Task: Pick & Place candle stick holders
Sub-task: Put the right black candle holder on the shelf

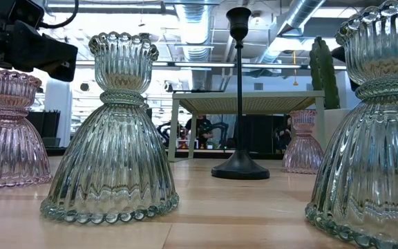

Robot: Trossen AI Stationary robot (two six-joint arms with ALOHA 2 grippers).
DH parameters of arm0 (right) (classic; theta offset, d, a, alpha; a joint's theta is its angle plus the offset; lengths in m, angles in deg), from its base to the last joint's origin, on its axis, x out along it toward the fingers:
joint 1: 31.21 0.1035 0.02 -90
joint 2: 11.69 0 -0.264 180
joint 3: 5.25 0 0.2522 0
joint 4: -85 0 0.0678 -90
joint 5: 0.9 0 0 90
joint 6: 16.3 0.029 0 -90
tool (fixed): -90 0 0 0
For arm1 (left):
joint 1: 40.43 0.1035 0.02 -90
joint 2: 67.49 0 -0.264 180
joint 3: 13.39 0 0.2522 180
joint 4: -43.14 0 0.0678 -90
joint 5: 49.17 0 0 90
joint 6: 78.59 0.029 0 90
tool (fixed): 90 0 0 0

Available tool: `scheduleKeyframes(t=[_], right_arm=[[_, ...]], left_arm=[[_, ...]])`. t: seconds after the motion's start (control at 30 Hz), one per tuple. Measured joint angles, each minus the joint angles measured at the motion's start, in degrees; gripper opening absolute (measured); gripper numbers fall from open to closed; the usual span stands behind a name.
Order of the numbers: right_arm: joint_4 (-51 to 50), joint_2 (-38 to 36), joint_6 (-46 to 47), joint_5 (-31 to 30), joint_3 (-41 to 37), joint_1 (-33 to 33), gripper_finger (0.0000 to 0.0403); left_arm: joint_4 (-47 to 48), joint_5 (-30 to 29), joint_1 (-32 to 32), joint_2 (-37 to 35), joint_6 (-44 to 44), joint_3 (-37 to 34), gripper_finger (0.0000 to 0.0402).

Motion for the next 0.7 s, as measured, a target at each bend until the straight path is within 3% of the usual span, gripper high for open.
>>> scheduleKeyframes(t=[0.2, 0.37, 0.7], right_arm=[[-1.17, 3.79, -4.07, -6.83, 5.11, 4.53, 0.0000], [-7.96, 8.59, -4.47, -11.96, 10.85, 7.74, 0.0000], [-9.65, 19.10, 2.69, -22.32, 13.46, 12.51, 0.0000]], left_arm=[[-0.01, -0.46, 0.00, 0.00, 0.02, 0.02, 0.0006], [-0.01, -0.46, -0.01, 0.00, 0.02, 0.02, 0.0006], [-0.01, -0.46, 0.00, 0.01, 0.02, 0.02, 0.0006]])
